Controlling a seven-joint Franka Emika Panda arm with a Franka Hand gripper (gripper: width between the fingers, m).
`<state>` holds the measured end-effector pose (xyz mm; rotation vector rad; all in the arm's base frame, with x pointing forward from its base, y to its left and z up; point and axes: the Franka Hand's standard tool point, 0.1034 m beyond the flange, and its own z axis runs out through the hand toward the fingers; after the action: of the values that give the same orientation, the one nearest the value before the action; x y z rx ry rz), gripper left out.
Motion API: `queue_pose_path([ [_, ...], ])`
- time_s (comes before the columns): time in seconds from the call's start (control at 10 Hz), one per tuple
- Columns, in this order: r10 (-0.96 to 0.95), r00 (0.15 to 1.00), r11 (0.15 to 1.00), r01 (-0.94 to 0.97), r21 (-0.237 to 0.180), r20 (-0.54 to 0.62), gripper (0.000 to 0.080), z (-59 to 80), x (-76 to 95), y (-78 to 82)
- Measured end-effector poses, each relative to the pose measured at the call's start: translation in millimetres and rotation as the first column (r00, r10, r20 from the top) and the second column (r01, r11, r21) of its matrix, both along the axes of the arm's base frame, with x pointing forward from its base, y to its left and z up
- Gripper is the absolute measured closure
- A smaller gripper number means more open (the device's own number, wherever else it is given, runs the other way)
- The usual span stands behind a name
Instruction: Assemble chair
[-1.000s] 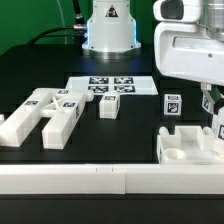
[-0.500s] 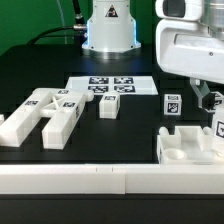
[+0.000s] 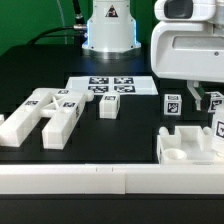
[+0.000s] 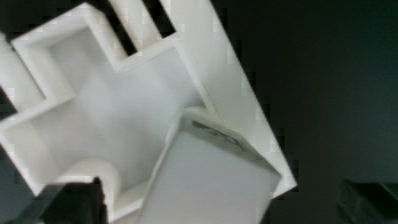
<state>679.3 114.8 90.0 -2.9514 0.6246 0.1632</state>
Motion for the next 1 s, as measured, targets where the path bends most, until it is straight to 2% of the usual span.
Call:
queue_pose_path([
  [0.2,0.166,0.986,0.986,-0.166,0.004,0.028,0.0151,-0.7,0.2,-0.1],
  [0.3,0.28,0.959,0.96,-0.279,-0.022,0.047,0.0151,-3.0,0.0,1.7],
  [0.6,0.57,0.815,0.821,-0.563,-0.093,0.104,0.0151,-5.1,3.1,3.8],
  [1.0,0.785,0.607,0.619,-0.777,-0.113,0.125,0.0151,-6.0,5.0,2.9],
])
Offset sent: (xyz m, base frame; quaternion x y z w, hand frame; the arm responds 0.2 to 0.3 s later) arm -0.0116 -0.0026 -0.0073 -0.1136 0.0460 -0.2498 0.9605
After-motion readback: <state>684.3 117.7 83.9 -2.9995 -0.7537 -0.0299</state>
